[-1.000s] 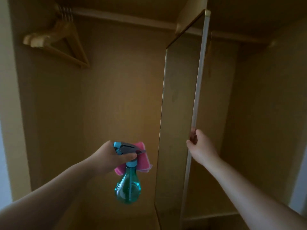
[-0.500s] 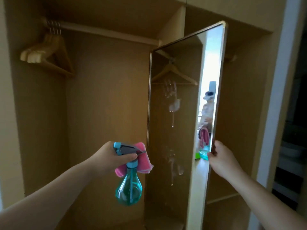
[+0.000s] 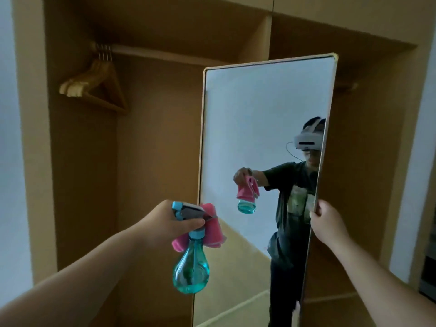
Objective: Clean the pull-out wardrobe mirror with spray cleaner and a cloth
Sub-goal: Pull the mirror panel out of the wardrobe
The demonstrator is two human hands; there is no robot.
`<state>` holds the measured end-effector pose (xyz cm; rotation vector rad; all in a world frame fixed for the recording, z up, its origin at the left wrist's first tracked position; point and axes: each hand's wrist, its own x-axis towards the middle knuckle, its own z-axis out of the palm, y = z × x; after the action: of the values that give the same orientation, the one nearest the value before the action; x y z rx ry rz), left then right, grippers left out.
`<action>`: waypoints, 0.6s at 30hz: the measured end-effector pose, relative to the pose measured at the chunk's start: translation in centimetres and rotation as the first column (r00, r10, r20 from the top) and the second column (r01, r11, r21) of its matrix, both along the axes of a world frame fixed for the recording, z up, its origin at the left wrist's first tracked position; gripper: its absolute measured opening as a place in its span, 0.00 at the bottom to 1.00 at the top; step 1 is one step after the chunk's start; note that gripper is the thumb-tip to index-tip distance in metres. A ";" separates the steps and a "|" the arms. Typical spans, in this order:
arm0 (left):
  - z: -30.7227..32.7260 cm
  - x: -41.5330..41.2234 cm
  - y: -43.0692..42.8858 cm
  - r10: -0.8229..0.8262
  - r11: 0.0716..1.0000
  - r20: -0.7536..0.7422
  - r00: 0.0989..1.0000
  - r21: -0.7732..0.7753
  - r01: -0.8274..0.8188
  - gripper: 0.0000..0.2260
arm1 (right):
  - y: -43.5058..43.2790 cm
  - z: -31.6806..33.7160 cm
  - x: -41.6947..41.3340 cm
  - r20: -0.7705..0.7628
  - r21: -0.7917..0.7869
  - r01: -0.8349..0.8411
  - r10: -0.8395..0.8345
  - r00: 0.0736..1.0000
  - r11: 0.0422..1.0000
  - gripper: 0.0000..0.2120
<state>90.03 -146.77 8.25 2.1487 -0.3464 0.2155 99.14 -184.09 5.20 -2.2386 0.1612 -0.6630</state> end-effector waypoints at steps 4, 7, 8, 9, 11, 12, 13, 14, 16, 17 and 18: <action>0.3 0.0 -2.0 0.054 0.999 0.025 0.998 0.000 -0.054 0.10 | -2.0 0.6 3.2 -0.011 0.031 -0.082 0.082 0.997 0.996 0.18; 0.5 0.0 -3.3 0.083 0.997 0.025 0.996 0.002 -0.083 0.09 | -3.1 0.7 5.9 -0.034 -0.001 -0.097 0.096 0.995 0.995 0.20; 0.5 0.0 -3.7 0.085 0.996 0.023 0.996 0.004 -0.086 0.09 | -3.3 0.7 6.9 -0.037 -0.001 -0.102 0.102 0.994 0.995 0.20; 0.5 -0.1 -4.1 0.091 0.996 0.019 0.996 0.003 -0.091 0.09 | -3.5 0.7 7.7 -0.039 0.007 -0.108 0.108 0.993 0.994 0.20; 0.6 -0.4 -4.9 0.111 0.994 0.005 0.994 -0.009 -0.111 0.09 | -3.6 0.8 8.7 -0.046 0.021 -0.113 0.114 0.992 0.993 0.17; 0.6 -0.4 -5.2 0.120 0.993 -0.007 0.993 -0.013 -0.120 0.09 | -3.5 0.9 9.1 -0.052 0.022 -0.115 0.116 0.992 0.993 0.16; 0.6 -0.5 -5.5 0.127 0.992 -0.019 0.992 -0.013 -0.127 0.09 | -3.5 0.7 9.4 -0.062 0.017 -0.115 0.116 0.991 0.993 0.15; 0.6 -0.5 -5.8 0.131 0.991 -0.024 0.991 -0.007 -0.132 0.09 | -3.4 0.6 9.6 -0.072 0.007 -0.112 0.112 0.991 0.994 0.16; 0.6 -0.4 -6.3 0.136 0.991 -0.024 0.990 0.007 -0.136 0.09 | -3.4 0.6 9.5 -0.082 -0.036 -0.070 0.067 0.994 0.997 0.20; 0.5 -0.3 -6.6 0.136 0.991 -0.024 0.990 0.003 -0.136 0.09 | -3.4 0.8 9.0 -0.069 -0.044 -0.029 0.026 0.997 0.999 0.22; 0.5 -0.1 -6.8 0.138 0.990 -0.021 0.990 -0.007 -0.138 0.09 | -3.1 0.9 8.1 -0.028 -0.029 -0.004 0.003 1.000 1.000 0.23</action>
<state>89.90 -153.62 8.75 2.1670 -0.1847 0.2734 107.27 -187.20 6.14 -2.2764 0.1627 -0.6358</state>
